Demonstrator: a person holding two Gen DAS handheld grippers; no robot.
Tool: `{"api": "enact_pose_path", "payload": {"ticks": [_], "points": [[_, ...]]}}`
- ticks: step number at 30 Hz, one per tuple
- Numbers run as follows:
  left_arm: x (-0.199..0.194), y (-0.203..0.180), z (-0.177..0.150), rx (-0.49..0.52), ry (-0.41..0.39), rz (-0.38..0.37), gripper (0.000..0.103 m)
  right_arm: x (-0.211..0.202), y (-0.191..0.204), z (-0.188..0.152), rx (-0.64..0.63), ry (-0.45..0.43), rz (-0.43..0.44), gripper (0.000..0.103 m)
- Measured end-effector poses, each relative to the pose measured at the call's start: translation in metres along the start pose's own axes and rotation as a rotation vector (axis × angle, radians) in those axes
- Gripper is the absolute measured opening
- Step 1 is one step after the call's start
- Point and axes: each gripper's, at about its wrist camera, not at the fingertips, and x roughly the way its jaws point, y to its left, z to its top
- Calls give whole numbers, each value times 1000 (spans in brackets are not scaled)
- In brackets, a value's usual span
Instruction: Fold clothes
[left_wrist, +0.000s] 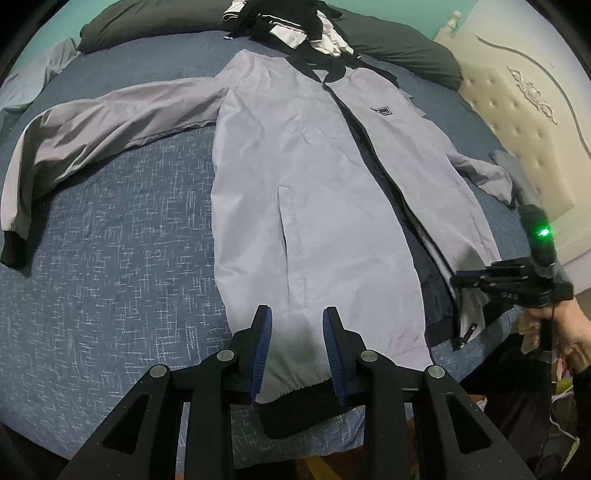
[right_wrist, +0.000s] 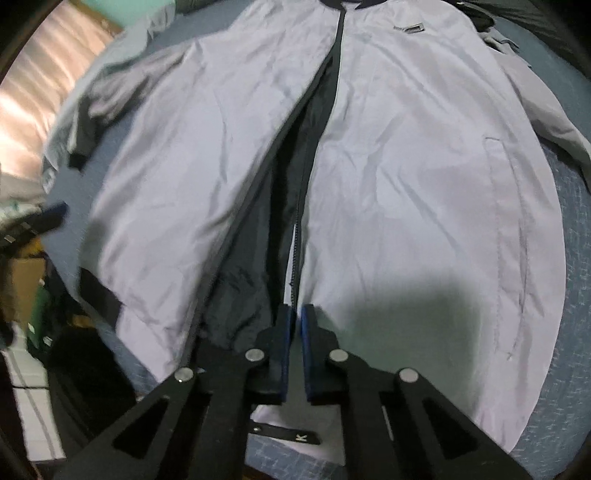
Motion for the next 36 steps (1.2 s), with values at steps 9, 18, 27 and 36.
{"api": "enact_pose_path", "payload": {"ticks": [9, 18, 27, 36], "points": [[0, -8, 4, 4, 3, -16, 31, -2, 19, 26, 46, -58, 134, 4], [-7, -9, 10, 2, -4, -5, 31, 29, 41, 39, 14, -5, 162, 4], [10, -22, 31, 4, 9, -33, 31, -13, 0, 30, 70, -60, 233, 27], [35, -55, 59, 33, 12, -63, 32, -110, -159, 31, 286, -278, 109, 33]]}}
